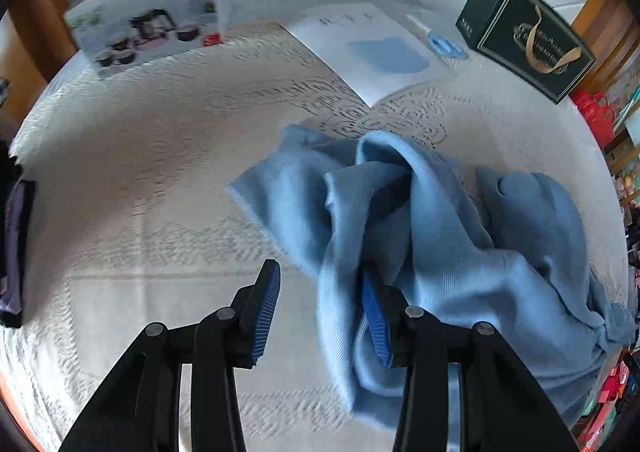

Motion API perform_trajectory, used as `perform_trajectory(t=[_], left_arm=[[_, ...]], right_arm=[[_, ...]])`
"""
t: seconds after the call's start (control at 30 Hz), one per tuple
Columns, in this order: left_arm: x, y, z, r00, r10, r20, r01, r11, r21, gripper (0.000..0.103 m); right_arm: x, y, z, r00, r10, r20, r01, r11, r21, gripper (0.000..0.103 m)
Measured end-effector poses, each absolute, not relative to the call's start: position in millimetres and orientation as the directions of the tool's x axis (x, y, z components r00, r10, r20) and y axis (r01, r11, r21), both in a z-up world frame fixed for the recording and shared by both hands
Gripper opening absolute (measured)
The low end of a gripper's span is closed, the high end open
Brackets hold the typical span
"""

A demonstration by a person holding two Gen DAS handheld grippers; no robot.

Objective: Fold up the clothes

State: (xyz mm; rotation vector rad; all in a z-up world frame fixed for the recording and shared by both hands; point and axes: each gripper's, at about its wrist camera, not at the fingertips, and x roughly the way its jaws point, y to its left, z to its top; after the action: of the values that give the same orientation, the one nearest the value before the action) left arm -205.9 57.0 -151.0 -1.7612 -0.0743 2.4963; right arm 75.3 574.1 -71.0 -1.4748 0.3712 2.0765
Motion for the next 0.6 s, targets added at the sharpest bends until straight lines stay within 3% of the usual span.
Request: perform_trajectory(t=[0.07, 0.1, 0.13, 0.2, 0.4, 0.43, 0.47, 0.5, 0.53, 0.6], left_arm=[[-211.5, 67.0, -162.0, -0.322, 0.066, -0.944, -0.057, -0.997, -0.050, 0.040], [-213.4, 71.0, -167.2, -0.315, 0.045, -0.948, -0.057, -0.998, -0.028, 0.017], [-214.4, 74.3, -171.9, -0.310, 0.027, -0.950, -0.056, -0.998, -0.010, 0.000], [-212.2, 75.0, -173.7, -0.321, -0.005, -0.947, -0.038, -0.999, 0.019, 0.001], [-174.5, 30.8, -130.9, -0.437, -0.048, -0.898, 0.073, -0.997, 0.017, 0.001], [-164.3, 18.6, -122.2, -0.449, -0.049, -0.892, 0.096, -0.995, 0.006, 0.001], [-152.7, 5.9, -114.2, -0.457, -0.038, -0.889, 0.115, -0.993, -0.017, 0.001], [-141.2, -6.8, -106.1, -0.466, -0.027, -0.885, 0.134, -0.990, -0.040, 0.001], [-129.6, -18.4, -99.3, -0.471, -0.019, -0.882, 0.150, -0.987, -0.059, 0.001], [-102.9, -38.8, -87.2, -0.474, -0.008, -0.881, 0.174, -0.981, -0.085, 0.001]], right_arm=[[84.1, 570.5, -79.7, -0.268, 0.197, -0.943, -0.596, -0.803, 0.001, 0.087], [85.0, 569.8, -83.1, -0.273, 0.171, -0.947, -0.598, -0.801, 0.028, 0.088], [83.7, 569.1, -88.3, -0.268, 0.158, -0.950, -0.599, -0.800, 0.036, 0.090], [80.1, 567.5, -101.1, -0.252, 0.141, -0.957, -0.600, -0.799, 0.041, 0.094], [58.1, 569.5, -133.8, -0.229, 0.119, -0.966, -0.632, -0.773, 0.054, 0.095], [53.4, 567.4, -136.9, -0.218, 0.120, -0.968, -0.628, -0.777, 0.045, 0.089], [47.9, 562.8, -139.1, -0.221, 0.106, -0.969, -0.610, -0.790, 0.052, 0.057], [43.4, 558.0, -139.3, -0.240, 0.080, -0.967, -0.591, -0.802, 0.080, 0.043], [36.5, 550.4, -136.5, -0.235, 0.086, -0.968, -0.576, -0.815, 0.067, 0.033], [24.9, 531.2, -120.9, -0.231, 0.156, -0.960, -0.514, -0.858, -0.016, 0.025]])
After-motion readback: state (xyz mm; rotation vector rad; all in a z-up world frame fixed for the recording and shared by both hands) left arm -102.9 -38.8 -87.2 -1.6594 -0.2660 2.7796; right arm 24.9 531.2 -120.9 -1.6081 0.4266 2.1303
